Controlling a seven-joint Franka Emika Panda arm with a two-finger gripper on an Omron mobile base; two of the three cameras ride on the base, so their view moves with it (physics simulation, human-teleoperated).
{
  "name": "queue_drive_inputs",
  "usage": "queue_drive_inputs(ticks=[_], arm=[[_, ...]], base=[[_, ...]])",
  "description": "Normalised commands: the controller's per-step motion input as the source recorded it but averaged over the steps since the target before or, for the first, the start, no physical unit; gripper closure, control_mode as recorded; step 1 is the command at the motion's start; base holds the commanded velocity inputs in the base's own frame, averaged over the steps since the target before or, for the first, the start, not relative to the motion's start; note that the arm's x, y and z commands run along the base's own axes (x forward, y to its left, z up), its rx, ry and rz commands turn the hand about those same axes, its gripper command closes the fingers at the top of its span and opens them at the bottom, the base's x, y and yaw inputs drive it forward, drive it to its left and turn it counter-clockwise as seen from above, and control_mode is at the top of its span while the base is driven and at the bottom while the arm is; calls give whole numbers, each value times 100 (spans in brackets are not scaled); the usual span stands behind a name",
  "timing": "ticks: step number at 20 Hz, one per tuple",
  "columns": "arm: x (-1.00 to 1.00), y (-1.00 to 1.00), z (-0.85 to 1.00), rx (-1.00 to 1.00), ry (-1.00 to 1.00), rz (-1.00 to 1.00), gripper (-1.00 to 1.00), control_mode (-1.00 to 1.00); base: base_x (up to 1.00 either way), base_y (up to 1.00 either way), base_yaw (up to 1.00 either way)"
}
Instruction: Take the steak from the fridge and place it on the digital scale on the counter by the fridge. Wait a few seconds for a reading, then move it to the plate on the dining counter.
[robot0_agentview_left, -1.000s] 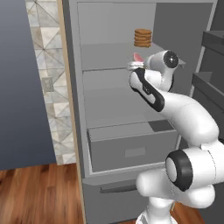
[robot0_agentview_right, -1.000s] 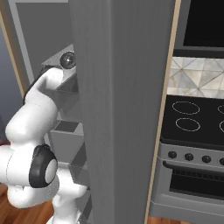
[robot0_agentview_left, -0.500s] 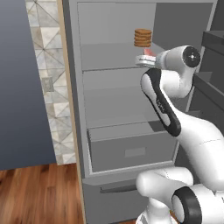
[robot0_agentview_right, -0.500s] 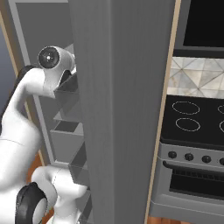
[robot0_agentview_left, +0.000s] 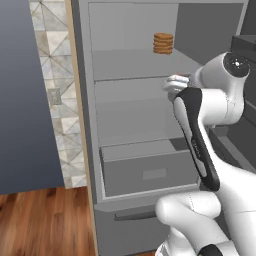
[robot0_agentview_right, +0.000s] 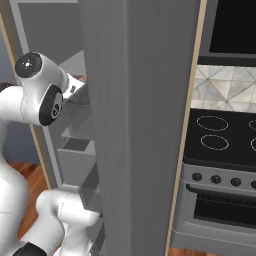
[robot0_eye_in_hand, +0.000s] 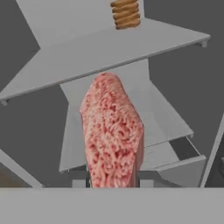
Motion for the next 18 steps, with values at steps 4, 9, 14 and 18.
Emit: queue_drive_inputs(ticks=[4,9,14,18], arm=[[-62,0,-52,2,23,0,100,-100],[-12,0,-48,3,29,0,100,-100],[-19,7,-39,0,18,0,100,-100],[0,0,0,0,0,0,100,100]], base=[[0,0,0],[0,0,0],[0,0,0],[-90,36,-1]])
